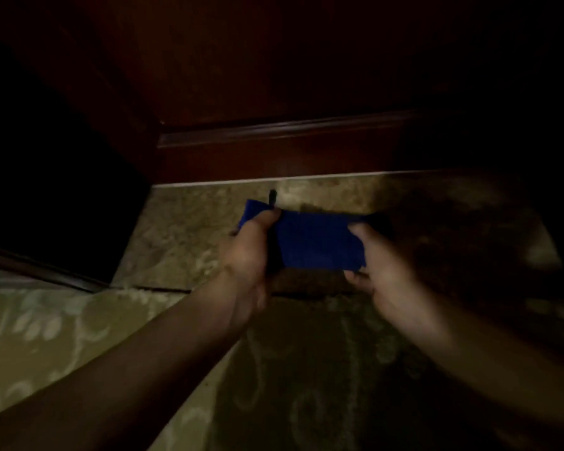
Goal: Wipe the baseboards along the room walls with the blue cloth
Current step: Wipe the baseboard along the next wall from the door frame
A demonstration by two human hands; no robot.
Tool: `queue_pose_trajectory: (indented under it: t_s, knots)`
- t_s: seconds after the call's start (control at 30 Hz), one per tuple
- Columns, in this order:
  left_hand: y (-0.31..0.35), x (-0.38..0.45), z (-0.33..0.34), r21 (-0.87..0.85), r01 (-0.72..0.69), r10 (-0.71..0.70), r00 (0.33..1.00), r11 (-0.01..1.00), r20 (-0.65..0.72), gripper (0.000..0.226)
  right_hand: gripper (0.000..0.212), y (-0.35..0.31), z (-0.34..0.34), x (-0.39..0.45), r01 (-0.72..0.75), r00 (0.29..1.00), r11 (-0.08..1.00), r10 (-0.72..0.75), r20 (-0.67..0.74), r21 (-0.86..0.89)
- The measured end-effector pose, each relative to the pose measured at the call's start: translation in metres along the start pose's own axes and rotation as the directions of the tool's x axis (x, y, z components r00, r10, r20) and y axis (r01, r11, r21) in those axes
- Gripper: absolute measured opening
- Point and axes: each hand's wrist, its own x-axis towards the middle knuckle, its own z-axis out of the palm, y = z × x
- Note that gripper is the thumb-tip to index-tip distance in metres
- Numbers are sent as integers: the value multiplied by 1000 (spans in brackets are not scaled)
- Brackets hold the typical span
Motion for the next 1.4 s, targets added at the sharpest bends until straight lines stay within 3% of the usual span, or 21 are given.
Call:
queue_pose_trajectory:
  t_s: [0.1, 0.3, 0.43, 0.5, 0.6, 0.73, 0.87, 1.07, 1.17, 1.27, 1.4]
  knots:
    - [6, 10, -33, 64, -55, 58, 997, 996, -55, 38, 41, 7, 31, -9, -7, 1000, 1000, 7, -5, -2]
    - [9, 19, -98, -27, -49, 47, 998, 998, -52, 46, 43, 32, 72, -25, 36, 988, 994, -19, 154, -104]
    - [25, 19, -127, -75, -74, 69, 996, 994, -61, 43, 44, 37, 98, -42, 69, 983, 988, -43, 180, -140]
    - [33, 17, -136, -121, -81, 74, 995, 989, -62, 38, 39, 39, 113, -56, 37, 984, 997, -24, 179, -68]
    - [44, 13, -154, -197, -82, 62, 992, 977, -106, 34, 42, 34, 135, -81, -99, 985, 978, 70, 156, 186]
    - [65, 7, -186, -328, -97, 33, 980, 940, -194, 20, 43, 44, 178, -98, 33, 976, 996, -14, 220, -82]
    - [71, -7, -225, -490, -113, -20, 966, 865, -259, 14, 46, 57, 227, -125, 119, 984, 959, -81, 157, -256]
    - [40, 7, -317, -593, -45, -181, 931, 804, -316, 30, 46, 112, 277, -134, 55, 970, 890, 61, 237, -452]
    - [26, 25, -358, -600, -3, -211, 935, 800, -286, 45, 48, 149, 302, -128, -19, 960, 883, 147, 239, -469]
    - [23, 54, -398, -581, 21, -218, 938, 813, -270, 65, 51, 186, 328, -111, -175, 943, 920, 259, 209, -351]
    - [20, 79, -431, -557, -2, -215, 921, 831, -324, 50, 55, 210, 366, -81, -207, 929, 924, 289, 230, -323]
